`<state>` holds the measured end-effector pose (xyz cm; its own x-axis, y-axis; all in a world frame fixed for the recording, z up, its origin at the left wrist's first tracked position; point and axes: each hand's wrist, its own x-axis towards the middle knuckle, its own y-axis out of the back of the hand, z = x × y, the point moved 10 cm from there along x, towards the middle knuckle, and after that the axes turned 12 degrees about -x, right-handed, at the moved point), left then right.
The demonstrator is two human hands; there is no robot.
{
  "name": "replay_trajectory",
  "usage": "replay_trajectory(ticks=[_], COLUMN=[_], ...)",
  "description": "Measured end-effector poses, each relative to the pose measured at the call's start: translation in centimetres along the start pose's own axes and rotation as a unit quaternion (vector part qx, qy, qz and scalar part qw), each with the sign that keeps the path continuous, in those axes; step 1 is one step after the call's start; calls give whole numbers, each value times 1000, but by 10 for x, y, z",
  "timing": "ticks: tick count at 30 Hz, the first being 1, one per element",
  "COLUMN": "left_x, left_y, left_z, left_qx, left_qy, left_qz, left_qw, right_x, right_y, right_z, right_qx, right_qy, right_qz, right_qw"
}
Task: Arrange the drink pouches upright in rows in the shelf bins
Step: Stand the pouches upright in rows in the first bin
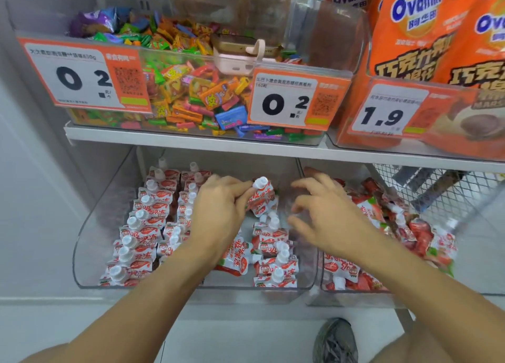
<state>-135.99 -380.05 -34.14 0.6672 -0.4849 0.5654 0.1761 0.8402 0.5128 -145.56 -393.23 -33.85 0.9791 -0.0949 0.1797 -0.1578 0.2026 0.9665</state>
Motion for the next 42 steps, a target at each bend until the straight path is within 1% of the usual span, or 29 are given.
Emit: replay_trajectory(ticks=[1,3,5,6,8,9,12,13,14,15,16,17,18,19,21,23,25,28,30,32,34,36,38,40,42], left_x=[3,9,1,-5,-10,-9,-1,5,15,29,41,49,52,52,49,47,44,44,47,45,42,42,44,45,47], left_y=[-10,-38,-70,-83,-96,-97,-100,-98,-94,-89,-86,-88,-96,-107,-126,-138,-147,-156,-159,-160,-157,-150,-145,-144,-139], left_z=[1,-6,-17,-20,-25,-27,-32,-30,-29,-29,-28,-28,-29,-35,-51,-65,-72,-72,-72,-75,-82,-85,-84,-81,-77], left_qx=[-2,-37,-72,-63,-32,-22,-18,-26,-28,-14,14,45,72,95,131,159,181,245,270,255,221,180,137,148,161], left_qy=[-3,29,80,84,80,87,123,129,125,106,70,31,3,0,30,58,72,48,37,39,51,75,104,102,92], left_qz=[-8,-73,-191,-245,-309,-334,-437,-449,-436,-402,-365,-351,-362,-389,-442,-472,-488,-502,-504,-504,-494,-478,-475,-482,-471], left_qw=[1000,996,976,964,947,938,891,884,891,910,928,935,929,916,887,866,851,828,820,824,840,856,863,858,862], right_x=[-10,-27,-36,-37,-29,-22,7,15,20,23,25,26,25,22,17,14,12,12,12,11,12,12,13,14,13], right_y=[-2,-9,-13,-13,-11,-9,-5,-6,-10,-13,-17,-20,-23,-25,-27,-28,-28,-26,-26,-28,-27,-28,-28,-28,-28], right_z=[11,28,33,33,34,32,11,3,-3,-5,-5,-4,-3,-1,2,2,0,1,1,1,0,0,1,0,0], right_qx=[67,177,248,268,272,259,180,150,121,95,77,72,83,103,143,159,162,167,175,181,183,181,181,176,169], right_qy=[-44,-125,-157,-157,-138,-117,1,40,67,78,81,84,84,81,81,92,98,96,96,97,99,96,92,92,92], right_qz=[14,44,79,90,102,96,26,-9,-42,-68,-83,-85,-82,-73,-45,-28,-24,-12,-17,-22,-18,-18,-18,-17,-17], right_qw=[997,975,953,946,947,954,983,988,990,990,990,990,990,989,985,983,982,981,980,978,978,979,979,980,981])
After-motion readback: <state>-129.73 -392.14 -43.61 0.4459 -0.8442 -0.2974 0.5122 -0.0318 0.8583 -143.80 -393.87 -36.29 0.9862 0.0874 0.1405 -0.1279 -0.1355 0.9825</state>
